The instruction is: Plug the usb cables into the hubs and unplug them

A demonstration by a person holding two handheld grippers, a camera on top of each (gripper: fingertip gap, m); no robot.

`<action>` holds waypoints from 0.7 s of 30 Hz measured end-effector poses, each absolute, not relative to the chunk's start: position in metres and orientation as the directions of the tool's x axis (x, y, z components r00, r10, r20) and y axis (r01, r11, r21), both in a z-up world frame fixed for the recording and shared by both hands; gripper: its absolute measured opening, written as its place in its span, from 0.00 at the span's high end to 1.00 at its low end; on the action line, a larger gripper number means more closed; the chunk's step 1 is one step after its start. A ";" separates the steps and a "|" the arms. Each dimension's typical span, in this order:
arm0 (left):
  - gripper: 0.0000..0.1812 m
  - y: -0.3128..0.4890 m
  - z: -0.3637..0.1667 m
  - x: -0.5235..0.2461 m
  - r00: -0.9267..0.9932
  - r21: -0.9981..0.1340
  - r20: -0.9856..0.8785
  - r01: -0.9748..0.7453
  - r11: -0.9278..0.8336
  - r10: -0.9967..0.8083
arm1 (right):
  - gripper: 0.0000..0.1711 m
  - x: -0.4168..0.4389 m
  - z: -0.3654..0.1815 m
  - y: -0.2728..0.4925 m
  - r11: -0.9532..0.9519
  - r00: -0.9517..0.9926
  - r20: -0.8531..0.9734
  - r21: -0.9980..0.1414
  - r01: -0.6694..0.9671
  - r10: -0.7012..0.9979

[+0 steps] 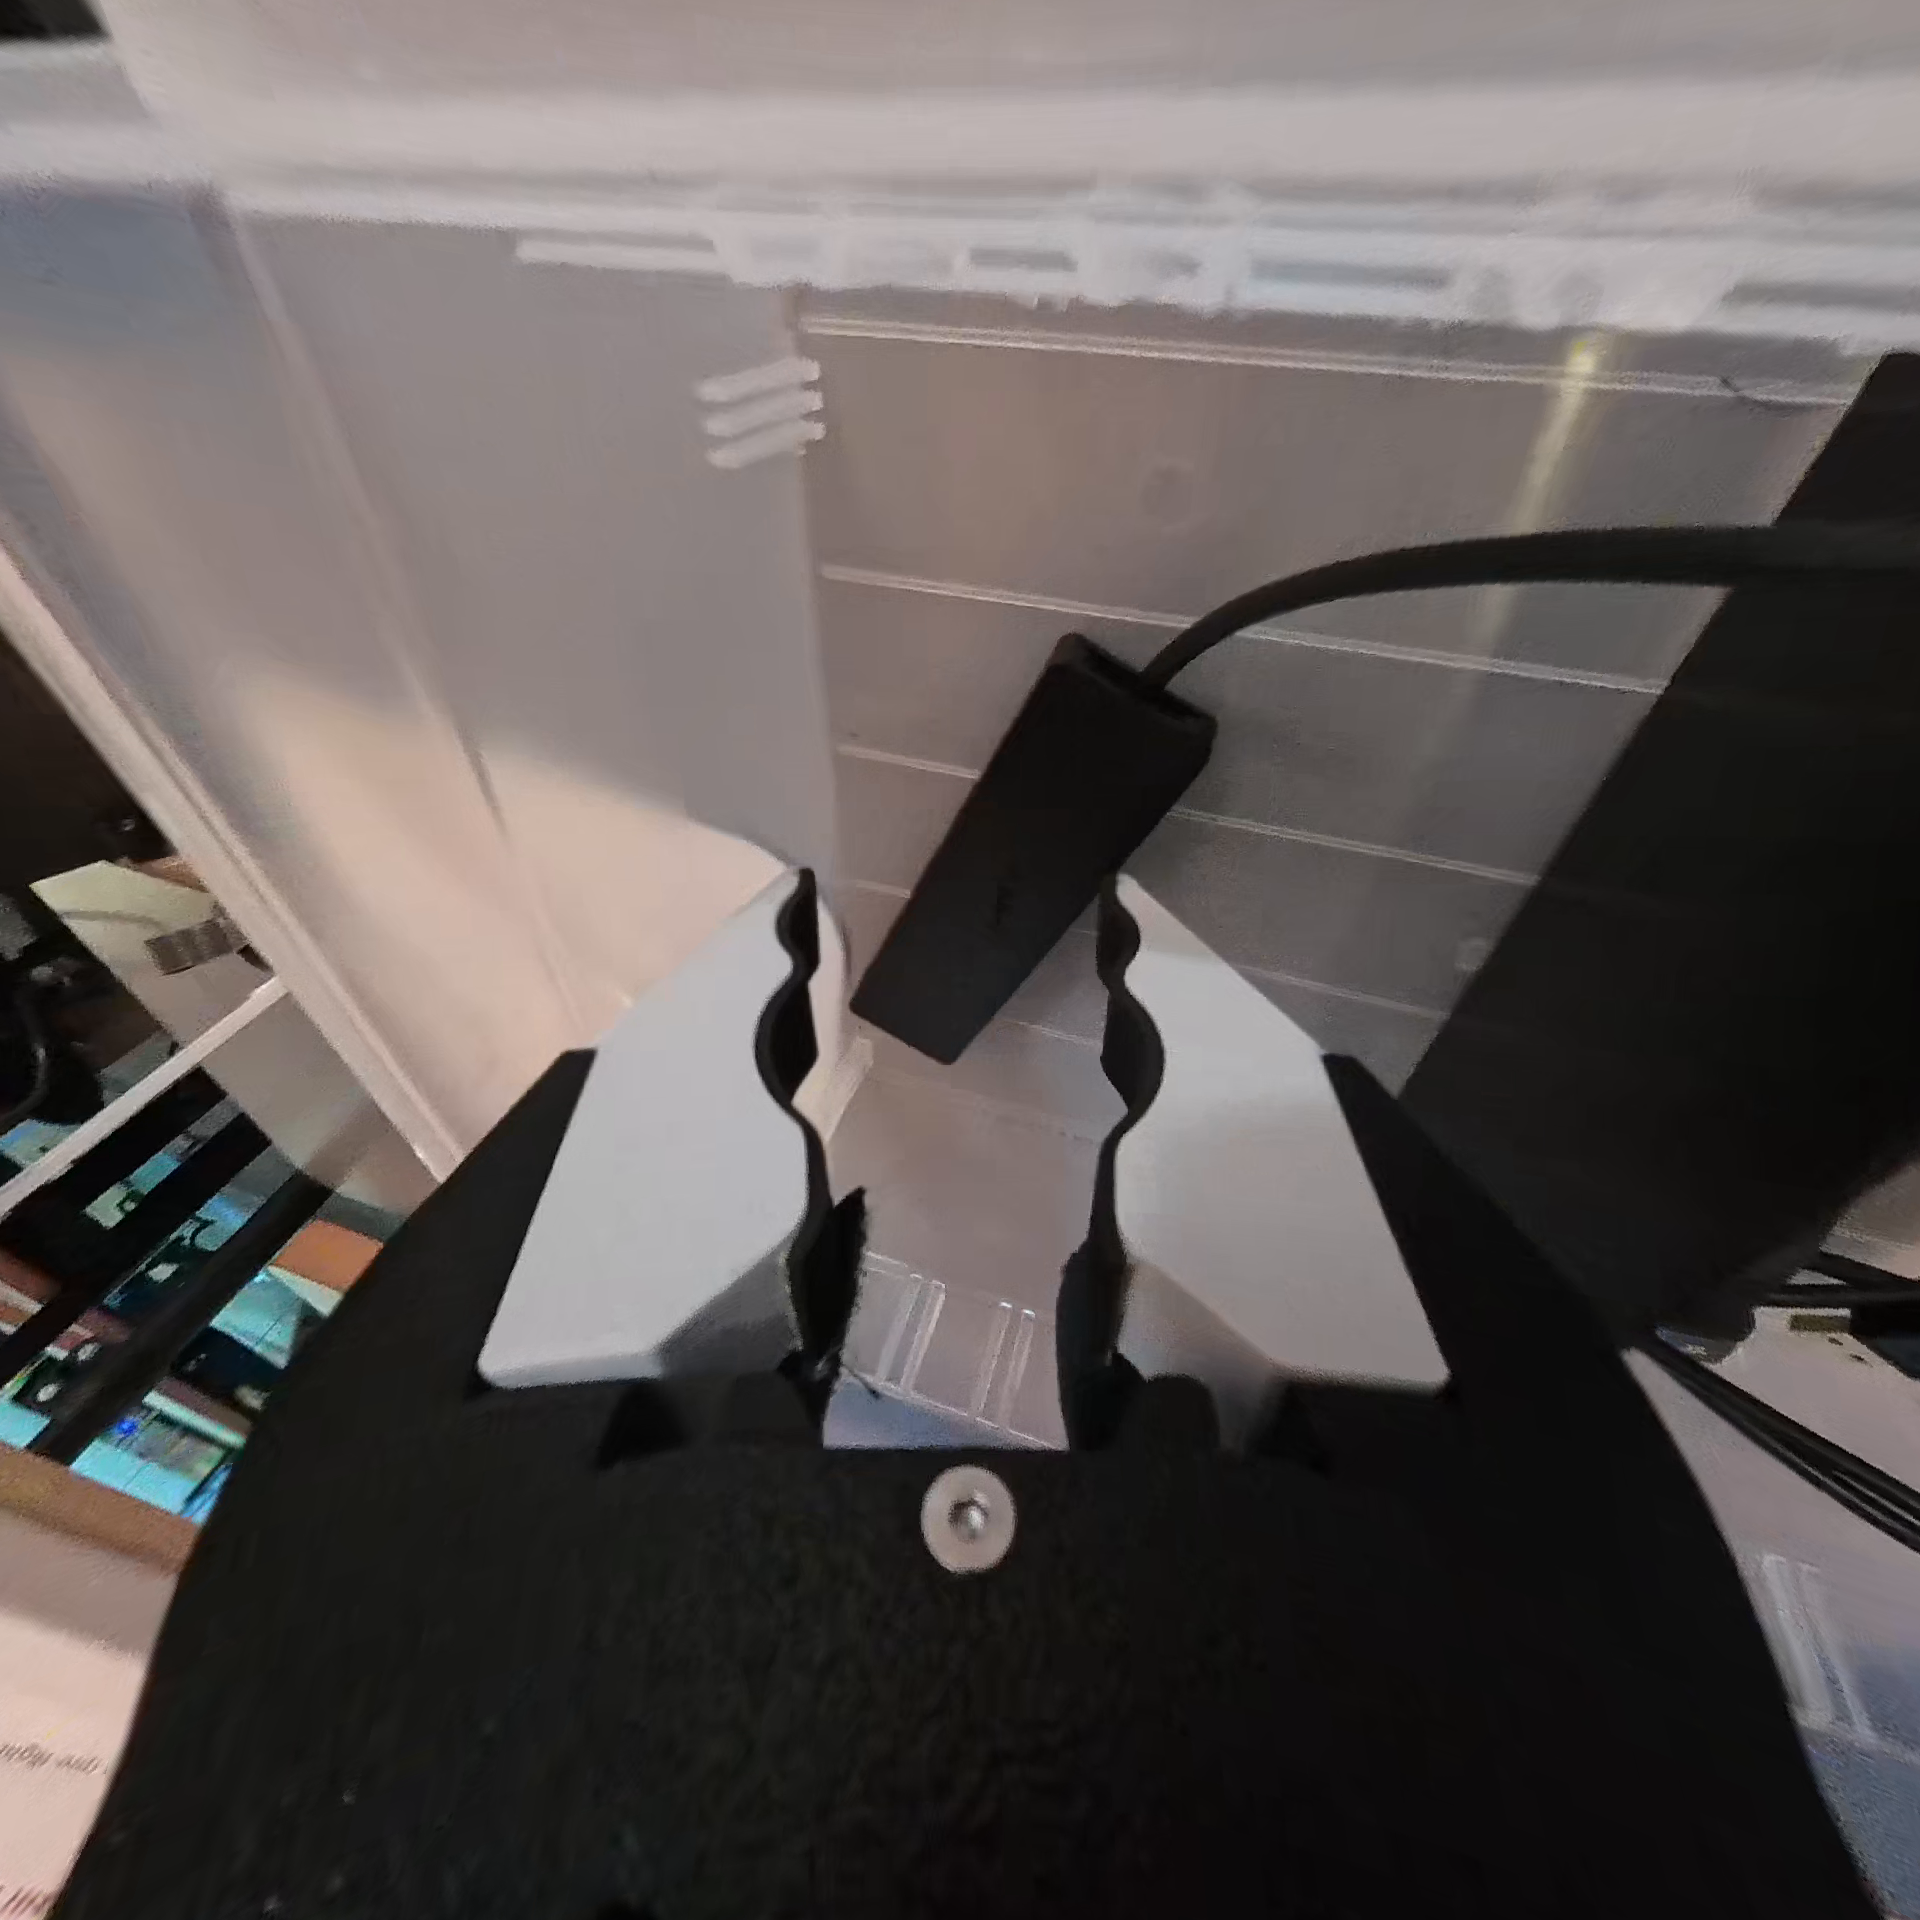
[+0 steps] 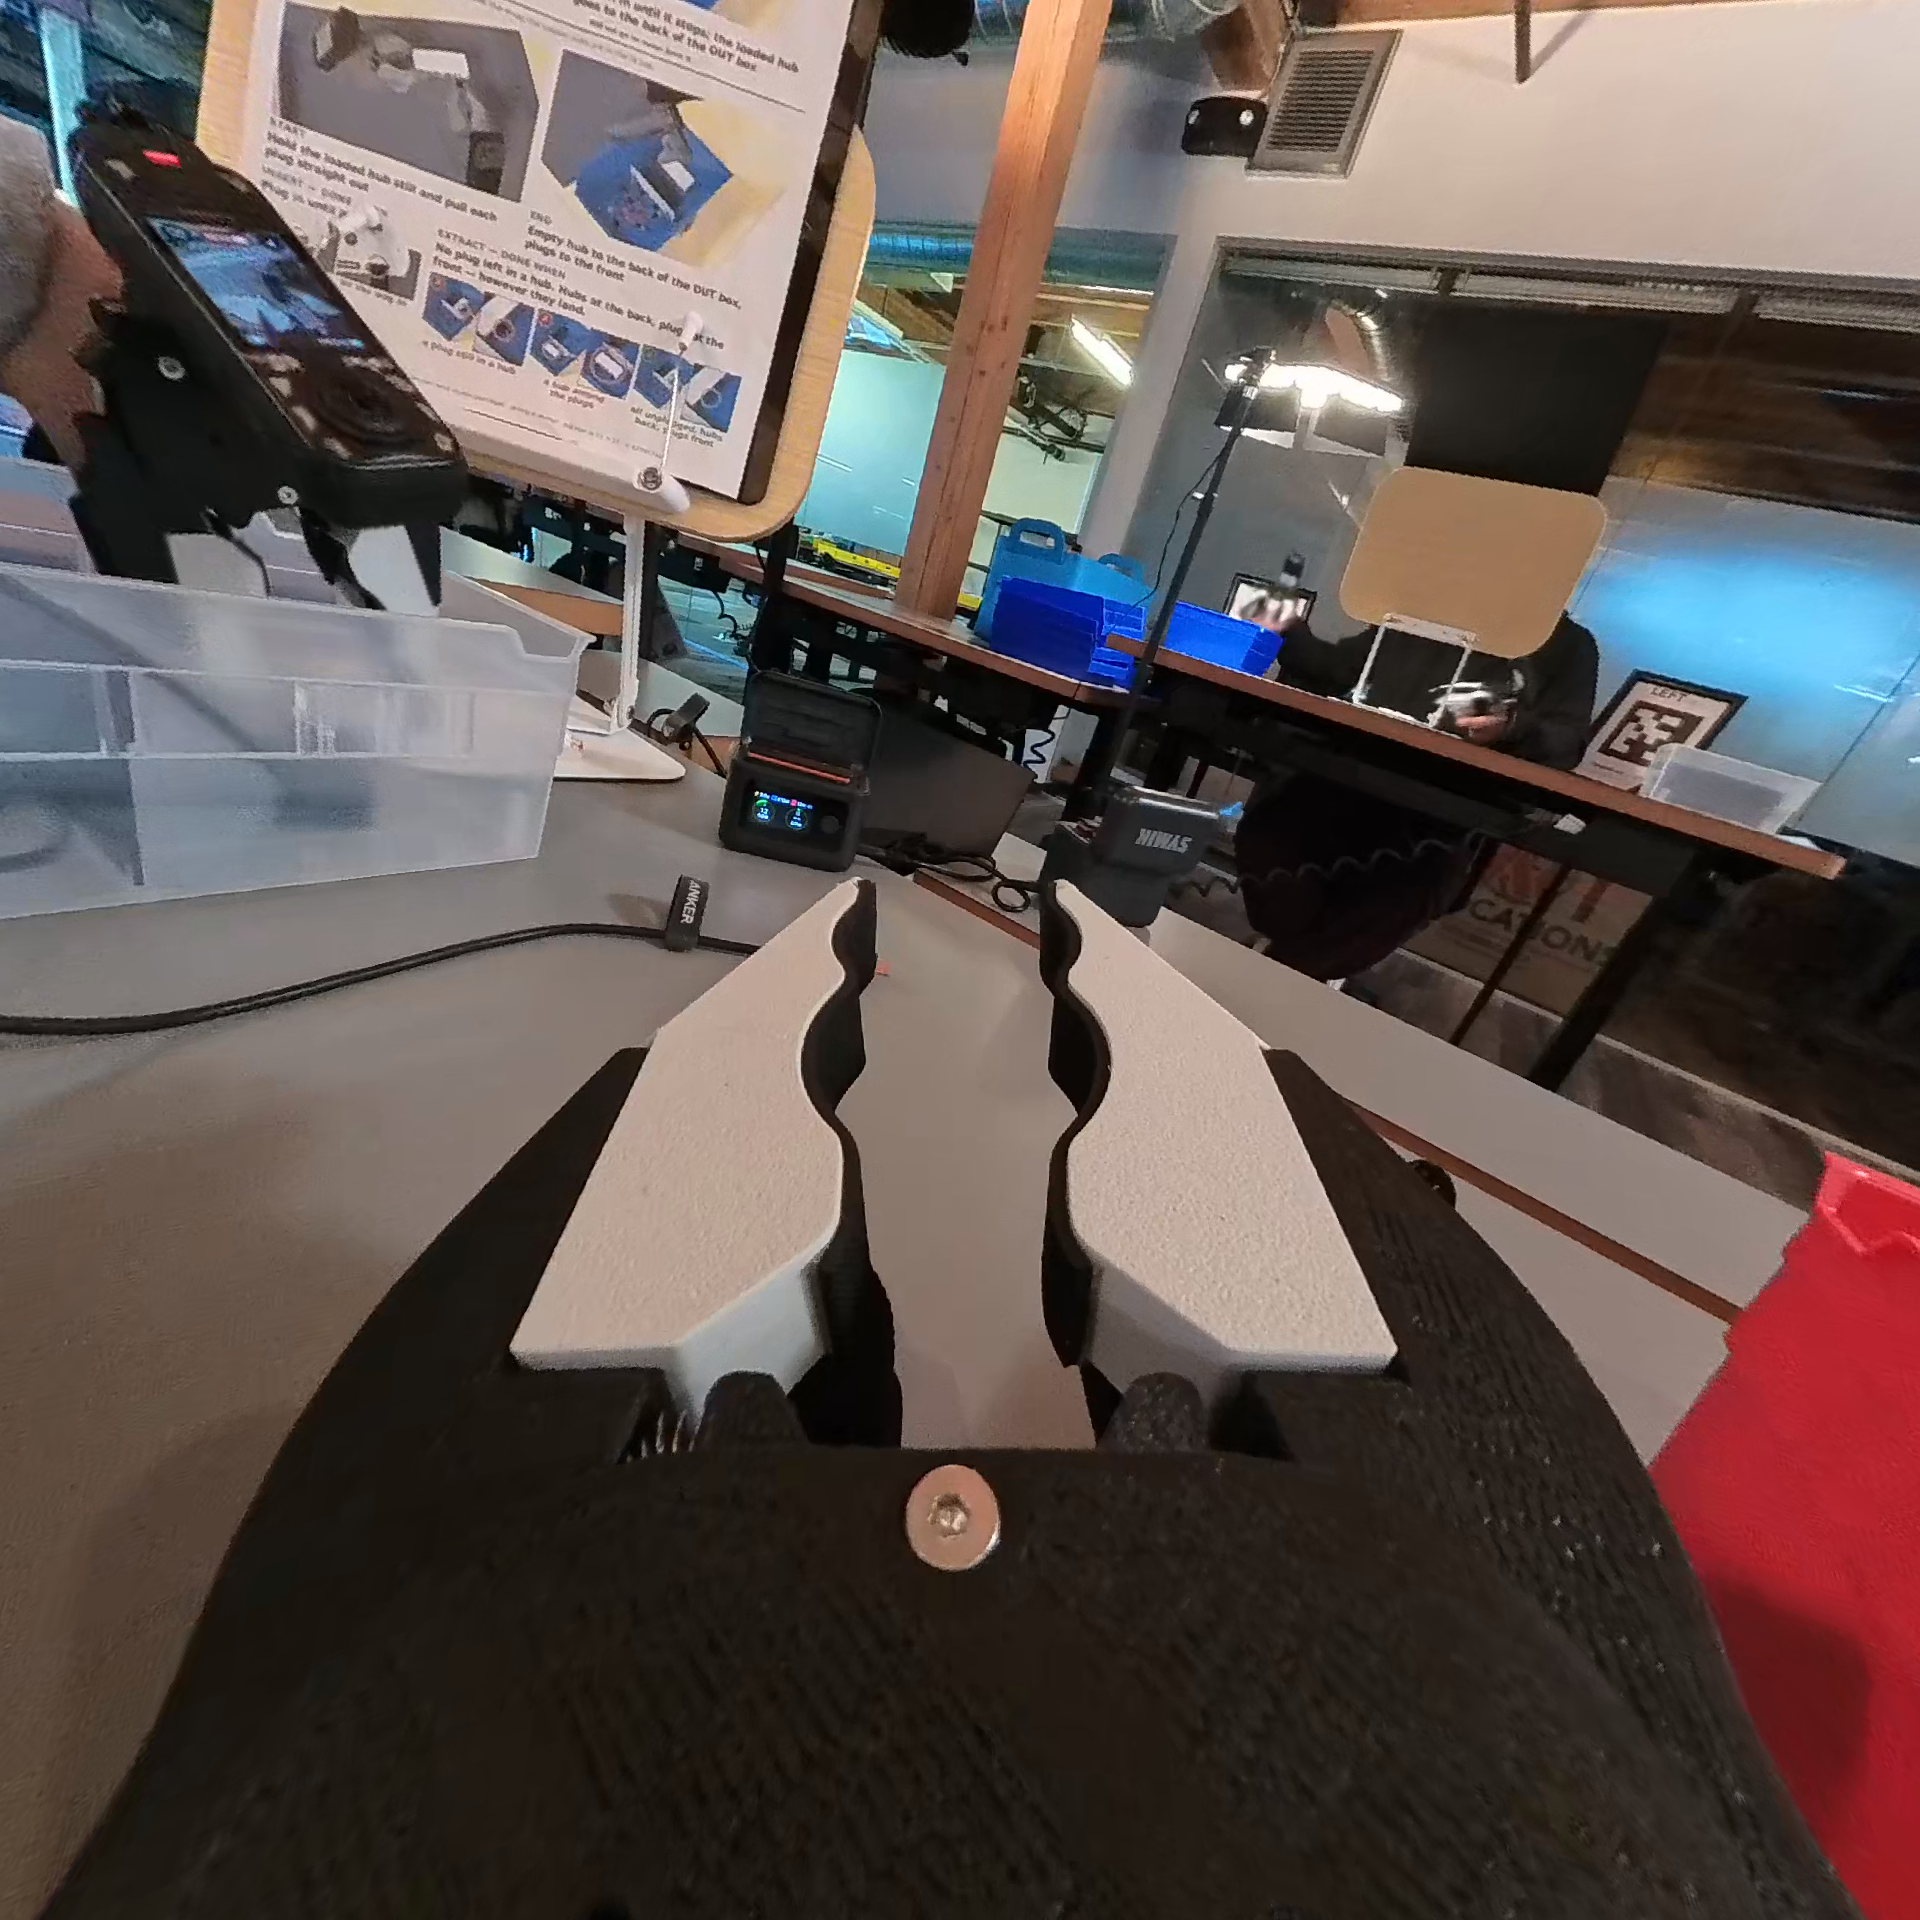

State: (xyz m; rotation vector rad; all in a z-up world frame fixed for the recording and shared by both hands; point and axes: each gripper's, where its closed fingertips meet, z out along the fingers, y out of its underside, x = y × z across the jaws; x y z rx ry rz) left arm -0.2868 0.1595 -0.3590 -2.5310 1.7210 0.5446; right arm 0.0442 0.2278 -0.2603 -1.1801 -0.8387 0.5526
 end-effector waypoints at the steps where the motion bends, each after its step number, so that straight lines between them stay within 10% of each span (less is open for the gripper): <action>1: 0.72 0.159 -0.359 -0.286 0.316 0.159 -0.296 -0.914 -0.372 -0.902 | 0.82 0.044 -0.260 0.228 0.308 0.589 0.275 -0.950 0.047 0.760; 21: 0.82 0.149 -0.377 -0.252 0.094 0.223 0.010 -0.971 -0.090 -0.996 | 0.83 0.041 -0.263 0.228 0.297 0.570 0.279 -0.953 0.063 0.773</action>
